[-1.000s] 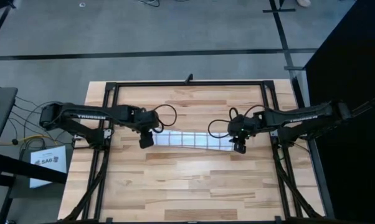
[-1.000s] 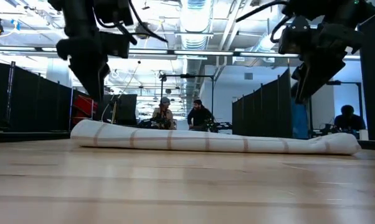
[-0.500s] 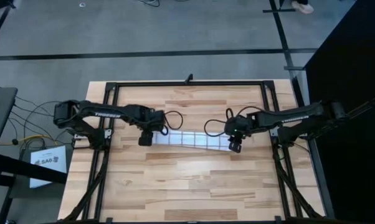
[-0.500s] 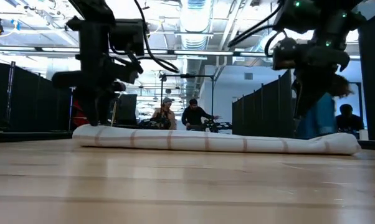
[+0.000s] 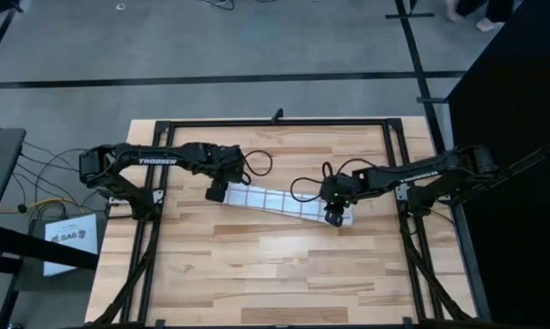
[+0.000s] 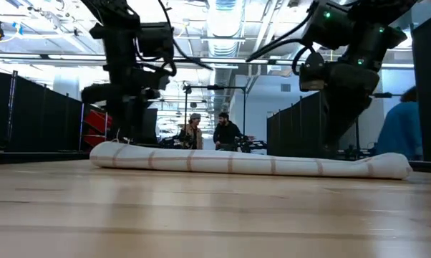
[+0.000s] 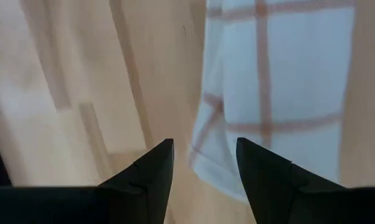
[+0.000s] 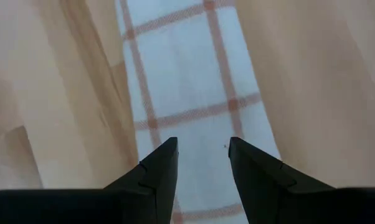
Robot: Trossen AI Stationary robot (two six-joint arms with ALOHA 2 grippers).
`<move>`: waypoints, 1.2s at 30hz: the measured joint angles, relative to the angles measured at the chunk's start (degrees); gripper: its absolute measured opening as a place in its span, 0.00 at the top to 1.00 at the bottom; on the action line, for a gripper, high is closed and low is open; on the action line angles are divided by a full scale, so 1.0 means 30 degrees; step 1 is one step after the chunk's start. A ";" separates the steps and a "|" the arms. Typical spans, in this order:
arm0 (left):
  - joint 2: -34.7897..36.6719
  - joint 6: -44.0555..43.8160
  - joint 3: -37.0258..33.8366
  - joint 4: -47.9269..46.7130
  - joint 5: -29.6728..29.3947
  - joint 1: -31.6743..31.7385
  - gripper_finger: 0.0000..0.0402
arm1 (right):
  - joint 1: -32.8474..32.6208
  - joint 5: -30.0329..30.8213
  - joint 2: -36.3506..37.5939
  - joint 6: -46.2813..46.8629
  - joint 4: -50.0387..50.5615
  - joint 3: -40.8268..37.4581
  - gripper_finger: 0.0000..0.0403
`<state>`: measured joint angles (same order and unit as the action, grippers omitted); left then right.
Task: Roll towel
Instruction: Fold the towel
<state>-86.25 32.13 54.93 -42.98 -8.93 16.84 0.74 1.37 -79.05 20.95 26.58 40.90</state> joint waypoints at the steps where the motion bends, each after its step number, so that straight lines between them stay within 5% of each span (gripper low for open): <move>1: -0.0113 0.0291 0.0002 0.0344 0.0014 0.0000 0.60 | 0.0042 -0.0008 0.0000 0.0001 -0.0077 0.0000 0.67; 9: -0.2286 0.1279 0.0002 -0.0773 0.0550 0.0084 0.60 | -0.0003 -0.0403 0.0000 -0.0085 -0.0013 0.0001 0.67; 19: -0.2545 -0.0129 0.0002 -0.0594 0.3789 0.1817 0.62 | 0.0005 -0.1490 0.0000 -0.0172 -0.0012 0.0001 0.67; 29: -0.2545 -0.0311 -0.0006 -0.1198 0.6247 0.3461 0.96 | -0.0126 -0.1771 0.0007 -0.0663 0.0107 0.0001 0.67; 36: -0.2545 -0.0542 -0.0013 -0.1795 0.8266 0.4628 1.00 | -0.0139 -0.1775 0.0007 -0.1012 0.0490 0.0001 0.67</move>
<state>-93.89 30.50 54.89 -48.37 15.87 30.72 0.32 -3.96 -79.02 17.91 28.05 40.91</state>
